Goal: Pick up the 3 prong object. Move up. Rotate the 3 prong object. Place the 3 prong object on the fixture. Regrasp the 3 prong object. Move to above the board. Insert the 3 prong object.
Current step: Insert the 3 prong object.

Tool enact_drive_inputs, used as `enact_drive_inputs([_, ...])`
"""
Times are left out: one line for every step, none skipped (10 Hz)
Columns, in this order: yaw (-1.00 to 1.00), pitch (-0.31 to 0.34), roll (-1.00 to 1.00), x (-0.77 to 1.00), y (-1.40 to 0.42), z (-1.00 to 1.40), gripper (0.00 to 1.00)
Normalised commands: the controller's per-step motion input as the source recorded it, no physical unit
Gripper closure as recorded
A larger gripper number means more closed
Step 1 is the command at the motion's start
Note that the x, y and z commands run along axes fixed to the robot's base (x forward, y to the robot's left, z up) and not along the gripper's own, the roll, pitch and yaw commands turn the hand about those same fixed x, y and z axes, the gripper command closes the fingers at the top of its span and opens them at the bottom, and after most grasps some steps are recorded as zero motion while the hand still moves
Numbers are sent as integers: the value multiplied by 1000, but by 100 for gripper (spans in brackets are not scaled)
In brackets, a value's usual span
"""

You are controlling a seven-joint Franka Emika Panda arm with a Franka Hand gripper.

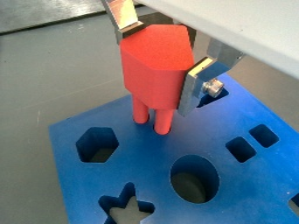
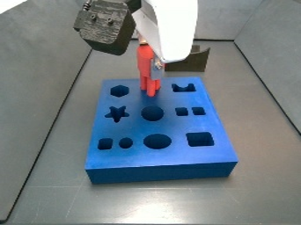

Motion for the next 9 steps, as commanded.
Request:
enact_drive_inputs([-3, -94, 0, 0, 0, -400, 100])
enact_drive_inputs([-60, -246, 0, 11, 0, -766, 100])
enact_drive_inputs([-23, -246, -17, 94, 0, -857, 100])
enact_drive_inputs([-26, -249, -86, 77, 0, -849, 100])
enact_drive_inputs([-14, -211, -143, 49, 0, -803, 100])
enact_drive_inputs([0, -183, -189, 86, 0, -751, 100])
enact_drive_inputs([0, 0, -37, 66, 3, -229, 100])
enact_drive_inputs([0, 0, 0, 0, 0, 0, 0])
enact_drive_inputs([0, 0, 0, 0, 0, 0, 0])
